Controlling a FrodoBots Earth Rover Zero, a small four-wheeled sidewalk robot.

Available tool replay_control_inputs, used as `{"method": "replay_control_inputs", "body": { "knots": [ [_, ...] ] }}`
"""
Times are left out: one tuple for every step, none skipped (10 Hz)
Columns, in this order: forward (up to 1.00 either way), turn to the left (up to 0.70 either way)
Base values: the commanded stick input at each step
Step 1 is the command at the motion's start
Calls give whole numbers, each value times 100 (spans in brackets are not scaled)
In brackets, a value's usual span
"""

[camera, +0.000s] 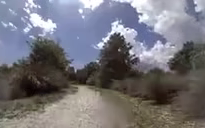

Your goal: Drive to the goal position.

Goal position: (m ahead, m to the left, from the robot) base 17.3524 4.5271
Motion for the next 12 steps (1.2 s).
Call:
{"method": "replay_control_inputs", "body": {
  "knots": [
    [70,0],
    [70,0],
    [70,0],
    [70,0],
    [70,0],
    [70,0],
    [70,0],
    [70,18],
    [70,35],
    [70,35],
    [70,35],
    [70,35]
  ]
}}
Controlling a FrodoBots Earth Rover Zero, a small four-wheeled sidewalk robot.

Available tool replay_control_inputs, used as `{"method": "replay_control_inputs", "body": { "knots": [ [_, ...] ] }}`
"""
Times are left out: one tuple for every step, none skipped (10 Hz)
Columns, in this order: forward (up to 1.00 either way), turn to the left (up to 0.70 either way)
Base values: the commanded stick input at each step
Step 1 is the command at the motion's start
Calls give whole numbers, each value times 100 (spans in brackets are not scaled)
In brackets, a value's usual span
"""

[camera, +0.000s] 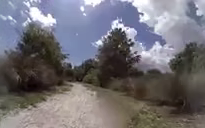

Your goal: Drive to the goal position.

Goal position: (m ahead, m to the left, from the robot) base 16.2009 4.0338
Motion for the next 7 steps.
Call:
{"method": "replay_control_inputs", "body": {
  "knots": [
    [70,35],
    [70,34],
    [70,27],
    [70,19],
    [70,8],
    [70,0],
    [70,0]
  ]
}}
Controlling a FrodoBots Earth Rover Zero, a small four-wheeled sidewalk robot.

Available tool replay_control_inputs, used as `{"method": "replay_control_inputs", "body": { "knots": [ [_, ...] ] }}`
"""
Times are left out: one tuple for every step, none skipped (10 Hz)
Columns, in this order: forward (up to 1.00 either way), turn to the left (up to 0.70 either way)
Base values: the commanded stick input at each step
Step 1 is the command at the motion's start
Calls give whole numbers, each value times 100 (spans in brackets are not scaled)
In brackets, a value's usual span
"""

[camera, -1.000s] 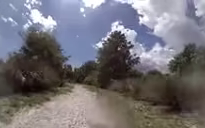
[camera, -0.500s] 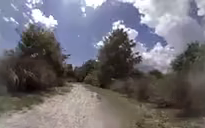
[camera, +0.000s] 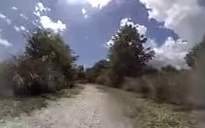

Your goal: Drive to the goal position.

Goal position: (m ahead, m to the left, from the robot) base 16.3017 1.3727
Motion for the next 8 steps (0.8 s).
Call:
{"method": "replay_control_inputs", "body": {
  "knots": [
    [70,0],
    [70,0],
    [70,0],
    [70,0],
    [70,0],
    [70,0],
    [70,0],
    [70,0]
  ]
}}
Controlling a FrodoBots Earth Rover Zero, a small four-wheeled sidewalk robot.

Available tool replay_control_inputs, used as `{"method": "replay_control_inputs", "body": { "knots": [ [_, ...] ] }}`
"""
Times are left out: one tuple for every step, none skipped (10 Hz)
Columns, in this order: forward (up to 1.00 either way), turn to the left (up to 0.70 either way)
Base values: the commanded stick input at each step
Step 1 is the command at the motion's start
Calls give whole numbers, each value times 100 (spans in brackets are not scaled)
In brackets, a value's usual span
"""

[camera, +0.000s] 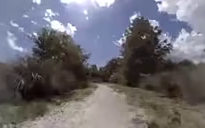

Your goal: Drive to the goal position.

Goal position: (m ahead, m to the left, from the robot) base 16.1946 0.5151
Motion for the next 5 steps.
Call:
{"method": "replay_control_inputs", "body": {
  "knots": [
    [70,0],
    [70,0],
    [70,0],
    [70,0],
    [70,0]
  ]
}}
